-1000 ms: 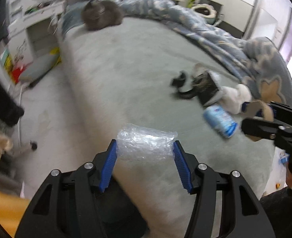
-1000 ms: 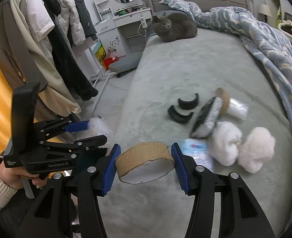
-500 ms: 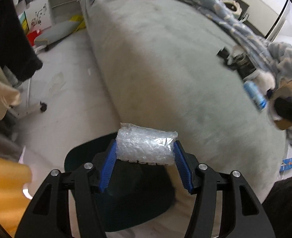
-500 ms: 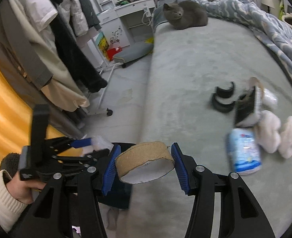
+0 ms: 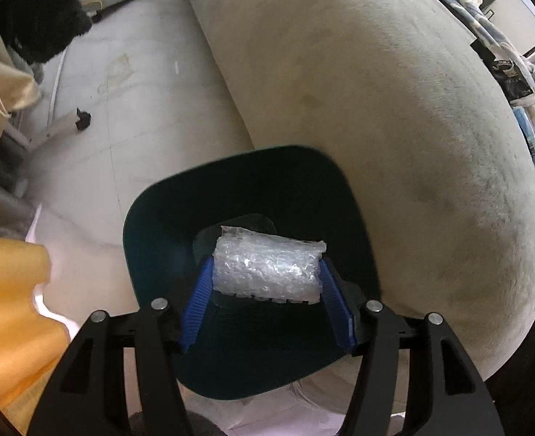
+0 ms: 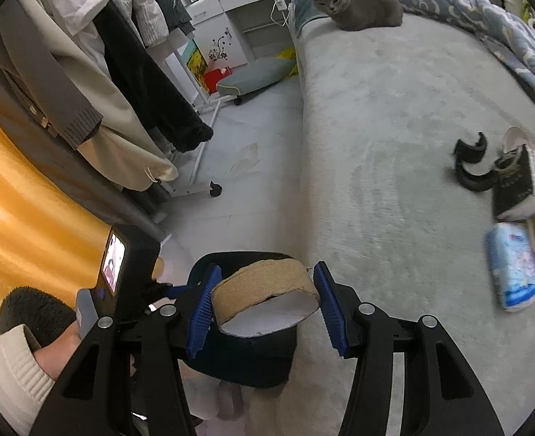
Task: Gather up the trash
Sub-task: 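Carry both items over the green bin and open both tools to drop them, then move both tools back over the bed toward the remaining trash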
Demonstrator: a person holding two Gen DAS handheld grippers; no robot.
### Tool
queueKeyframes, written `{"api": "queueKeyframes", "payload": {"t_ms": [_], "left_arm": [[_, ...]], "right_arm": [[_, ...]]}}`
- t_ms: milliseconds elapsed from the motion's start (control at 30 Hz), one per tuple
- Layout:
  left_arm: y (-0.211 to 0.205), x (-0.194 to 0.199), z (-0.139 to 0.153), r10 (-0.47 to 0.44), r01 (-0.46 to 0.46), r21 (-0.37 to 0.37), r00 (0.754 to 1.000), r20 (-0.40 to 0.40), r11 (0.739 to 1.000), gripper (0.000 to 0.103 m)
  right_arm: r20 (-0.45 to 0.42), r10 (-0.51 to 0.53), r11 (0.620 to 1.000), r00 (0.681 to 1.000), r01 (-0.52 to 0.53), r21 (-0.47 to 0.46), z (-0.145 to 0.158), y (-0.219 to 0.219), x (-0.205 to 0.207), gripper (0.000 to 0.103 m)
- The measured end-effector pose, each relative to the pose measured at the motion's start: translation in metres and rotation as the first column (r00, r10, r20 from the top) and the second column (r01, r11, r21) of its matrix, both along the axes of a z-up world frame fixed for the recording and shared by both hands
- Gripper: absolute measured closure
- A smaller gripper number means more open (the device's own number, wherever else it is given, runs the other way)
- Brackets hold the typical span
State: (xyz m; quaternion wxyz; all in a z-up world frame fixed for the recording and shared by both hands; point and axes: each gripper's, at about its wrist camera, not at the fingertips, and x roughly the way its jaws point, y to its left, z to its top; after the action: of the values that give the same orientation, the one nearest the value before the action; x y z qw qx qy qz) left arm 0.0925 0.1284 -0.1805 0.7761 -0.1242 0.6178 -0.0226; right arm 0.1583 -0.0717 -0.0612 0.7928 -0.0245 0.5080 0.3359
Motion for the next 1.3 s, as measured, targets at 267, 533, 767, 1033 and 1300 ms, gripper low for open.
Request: {"api": "queueKeyframes", "payload": {"t_ms": [267,533,767,1033,1300], "left_arm": [[0.03,-0.011,0.014,0.089,-0.087,-0.047,0.995,0.042,0.995,0.024],[0.045,-0.029,0.067,0.14,-0.155,0.053,0.965,0.22,0.986,0.032],[0.063,-0.036,0.092,0.142,-0.167,0.057,0.94,0.309,0.984,0.049],[0.065,-0.04,0.098,0.06,-0.103,0.091,0.921,0.386,0.99,0.053],[0.064,-0.046,0.124,0.052,-0.092,0.063,0.881,0.471,0.994,0.053]], "right_arm": [[-0.076,0.02,0.999,0.997,-0.022,-0.025,-0.032,0.03,0.006,0.049],[-0.117,0.053,0.995,0.992,-0.063,-0.081,-0.06,0.06,0.003,0.049],[-0.167,0.077,0.979,0.983,-0.106,-0.174,-0.101,0.085,-0.002,0.049],[-0.197,0.118,0.947,0.973,-0.17,-0.273,-0.14,0.114,-0.016,0.049],[-0.233,0.124,0.921,0.965,-0.199,-0.335,-0.167,0.113,-0.02,0.035]]}}
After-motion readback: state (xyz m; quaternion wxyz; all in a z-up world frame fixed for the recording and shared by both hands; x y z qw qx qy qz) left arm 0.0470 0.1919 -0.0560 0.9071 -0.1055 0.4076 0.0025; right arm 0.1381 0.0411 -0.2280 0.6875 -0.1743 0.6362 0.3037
